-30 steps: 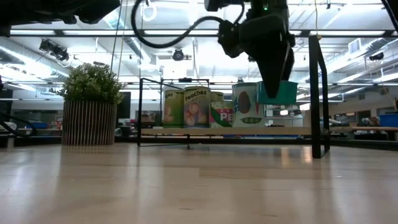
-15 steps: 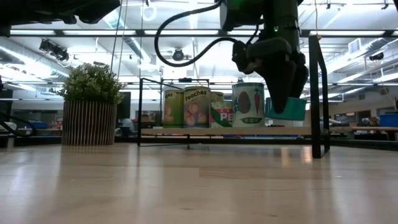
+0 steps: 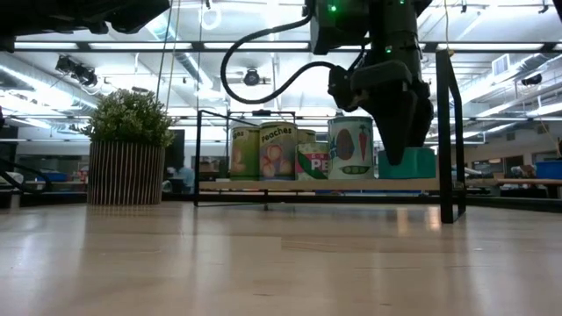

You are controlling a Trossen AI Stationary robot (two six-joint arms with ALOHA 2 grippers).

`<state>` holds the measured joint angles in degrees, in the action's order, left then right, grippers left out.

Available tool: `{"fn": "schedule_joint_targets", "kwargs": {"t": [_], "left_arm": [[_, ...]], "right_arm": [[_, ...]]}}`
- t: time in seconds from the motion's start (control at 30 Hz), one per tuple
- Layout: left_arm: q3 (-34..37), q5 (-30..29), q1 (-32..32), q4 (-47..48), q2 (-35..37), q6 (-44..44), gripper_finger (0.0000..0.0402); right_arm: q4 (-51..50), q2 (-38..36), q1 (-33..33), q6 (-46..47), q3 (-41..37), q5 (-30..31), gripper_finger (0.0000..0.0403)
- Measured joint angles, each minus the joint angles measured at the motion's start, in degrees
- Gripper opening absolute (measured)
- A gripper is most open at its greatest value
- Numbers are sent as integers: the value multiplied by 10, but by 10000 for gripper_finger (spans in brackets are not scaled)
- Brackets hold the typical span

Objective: Pick and place cans onto a shelf
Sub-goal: Put the green tuna can on the shelf, then return to Home Position

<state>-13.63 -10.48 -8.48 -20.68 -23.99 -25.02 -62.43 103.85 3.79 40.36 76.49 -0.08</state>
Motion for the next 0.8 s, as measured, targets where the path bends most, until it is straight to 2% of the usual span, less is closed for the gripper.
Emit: {"fn": "schedule_joint_targets", "kwargs": {"t": [0.2,0.47,0.8], "left_arm": [[0,0,0,0,0,0,398],[0,0,0,0,0,4,398],[0,0,0,0,0,4,398]], "right_arm": [[-56,0,-7,-3,46,7,384],[-162,-6,-7,-33,153,33,384],[-132,-126,13,-96,169,89,358]]}}
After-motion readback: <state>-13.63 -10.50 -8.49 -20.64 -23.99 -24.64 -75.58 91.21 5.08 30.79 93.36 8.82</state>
